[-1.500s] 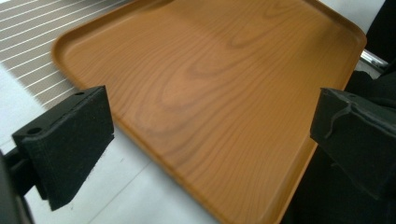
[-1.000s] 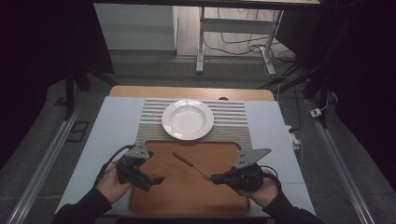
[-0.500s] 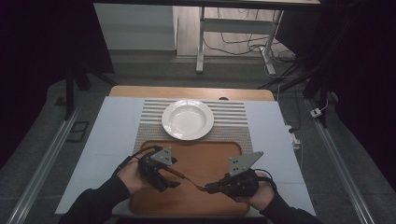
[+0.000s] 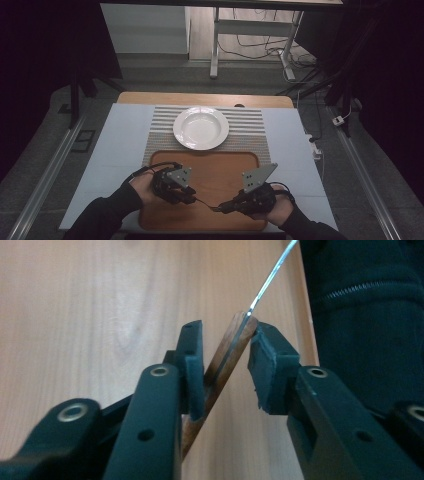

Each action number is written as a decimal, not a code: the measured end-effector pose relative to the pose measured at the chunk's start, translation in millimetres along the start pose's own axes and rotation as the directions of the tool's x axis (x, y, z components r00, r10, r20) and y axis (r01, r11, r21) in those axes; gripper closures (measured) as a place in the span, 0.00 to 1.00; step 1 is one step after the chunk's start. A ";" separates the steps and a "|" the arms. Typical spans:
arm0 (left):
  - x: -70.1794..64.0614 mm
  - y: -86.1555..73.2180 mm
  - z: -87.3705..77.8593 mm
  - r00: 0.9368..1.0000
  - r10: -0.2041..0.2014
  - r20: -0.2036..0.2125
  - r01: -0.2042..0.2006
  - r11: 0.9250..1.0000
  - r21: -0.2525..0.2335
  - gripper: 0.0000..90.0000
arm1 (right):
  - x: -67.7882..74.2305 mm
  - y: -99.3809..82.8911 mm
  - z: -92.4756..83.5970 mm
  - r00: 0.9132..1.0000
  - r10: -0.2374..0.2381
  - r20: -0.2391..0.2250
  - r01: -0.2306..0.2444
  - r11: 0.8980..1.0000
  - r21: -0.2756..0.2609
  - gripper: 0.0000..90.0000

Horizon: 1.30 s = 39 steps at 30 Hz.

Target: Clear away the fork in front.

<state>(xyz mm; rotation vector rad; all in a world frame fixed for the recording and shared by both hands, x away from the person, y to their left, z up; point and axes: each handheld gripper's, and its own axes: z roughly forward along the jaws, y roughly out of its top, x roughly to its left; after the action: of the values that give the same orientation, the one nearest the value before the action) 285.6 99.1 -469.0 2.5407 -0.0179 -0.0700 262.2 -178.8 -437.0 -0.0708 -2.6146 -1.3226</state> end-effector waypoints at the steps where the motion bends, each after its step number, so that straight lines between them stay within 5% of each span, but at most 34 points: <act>1: -1.5 -0.3 1.4 1.000 0.024 0.007 -0.024 1.000 0.003 0.78 | -0.2 -0.2 0.7 1.000 -0.001 -0.007 0.001 1.000 0.005 0.99; 6: -7.4 -1.9 5.9 0.993 0.108 0.042 -0.109 0.994 0.021 0.86 | -3.9 -4.2 0.7 1.000 0.002 -0.016 -0.001 1.000 0.009 0.96; 11: -9.1 -0.9 6.7 0.994 0.096 0.054 -0.097 0.995 0.033 0.89 | -9.4 -8.5 -2.3 0.999 0.041 0.009 -0.041 0.999 -0.013 0.91; 15: -7.5 -1.0 5.6 0.998 0.023 0.060 -0.025 0.999 0.031 0.89 | -10.6 -8.9 -3.0 0.997 0.048 0.053 -0.046 0.999 -0.026 0.84; 20: -4.3 -1.8 0.6 0.994 -0.096 0.060 0.095 0.995 0.012 0.89 | -14.6 -9.8 -8.5 0.985 0.121 0.119 -0.113 0.991 -0.075 0.67; 22: -4.4 -3.3 -2.5 0.990 -0.129 0.049 0.129 0.992 0.008 0.89 | -17.2 -12.6 -13.4 0.966 0.154 0.209 -0.137 0.986 -0.090 0.56; 24: -4.7 -5.4 -5.3 0.985 -0.167 0.034 0.167 0.986 0.010 0.89 | -17.6 -13.6 -14.8 0.957 0.157 0.242 -0.140 0.986 -0.088 0.53; 25: -5.6 -6.6 -6.1 0.981 -0.192 0.024 0.192 0.981 0.005 0.89 | -17.3 -15.5 -16.9 0.938 0.170 0.301 -0.148 0.984 -0.094 0.46; 26: -5.4 -7.8 -7.5 0.979 -0.204 0.014 0.204 0.979 0.009 0.89 | -17.3 -15.5 -16.9 0.938 0.170 0.301 -0.148 0.984 -0.094 0.46; 30: -6.1 -11.7 -9.8 0.963 -0.269 -0.033 0.270 0.963 0.025 0.89 | -13.9 -18.1 -20.4 0.900 0.181 0.396 -0.159 0.983 -0.088 0.39; 32: -6.7 -13.1 -10.4 0.955 -0.291 -0.049 0.293 0.956 0.030 0.89 | -12.0 -19.7 -22.0 0.884 0.186 0.428 -0.167 0.982 -0.083 0.34; 39: -7.1 -17.1 -11.9 0.928 -0.360 -0.097 0.365 0.930 0.038 0.89 | -6.3 -26.2 -28.0 0.850 0.215 0.481 -0.199 0.976 -0.085 0.23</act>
<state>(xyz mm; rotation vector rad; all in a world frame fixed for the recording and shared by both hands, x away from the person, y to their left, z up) 279.2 120.1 -468.5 2.5690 0.4936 -0.1028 269.4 -216.5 -443.0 -0.7694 -2.8704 -1.4131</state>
